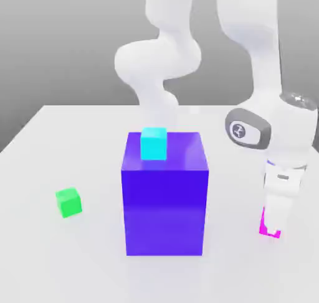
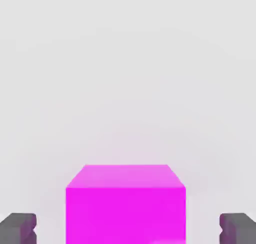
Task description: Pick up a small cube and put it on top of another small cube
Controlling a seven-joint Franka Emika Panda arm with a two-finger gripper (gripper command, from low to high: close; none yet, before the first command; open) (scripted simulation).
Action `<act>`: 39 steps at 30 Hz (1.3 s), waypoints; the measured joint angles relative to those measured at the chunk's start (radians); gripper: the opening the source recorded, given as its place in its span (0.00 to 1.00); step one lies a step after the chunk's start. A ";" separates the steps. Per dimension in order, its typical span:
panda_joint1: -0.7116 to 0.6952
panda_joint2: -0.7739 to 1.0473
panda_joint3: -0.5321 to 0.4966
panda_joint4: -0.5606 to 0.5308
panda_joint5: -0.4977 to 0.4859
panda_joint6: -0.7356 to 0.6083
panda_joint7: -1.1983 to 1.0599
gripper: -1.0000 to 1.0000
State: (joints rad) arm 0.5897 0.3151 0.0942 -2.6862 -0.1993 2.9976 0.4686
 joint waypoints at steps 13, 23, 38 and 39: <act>-0.062 -0.218 0.090 0.005 0.147 -0.163 -0.121 0.00; -0.437 -0.403 -0.093 0.042 0.121 -0.240 -0.047 0.00; -0.991 -0.597 -0.467 -0.175 0.001 -0.322 0.212 0.00; -1.024 -0.603 -0.472 -0.209 -0.015 -0.323 0.238 0.00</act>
State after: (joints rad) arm -0.4343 -0.2878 -0.3776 -2.8956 -0.2143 2.6745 0.7067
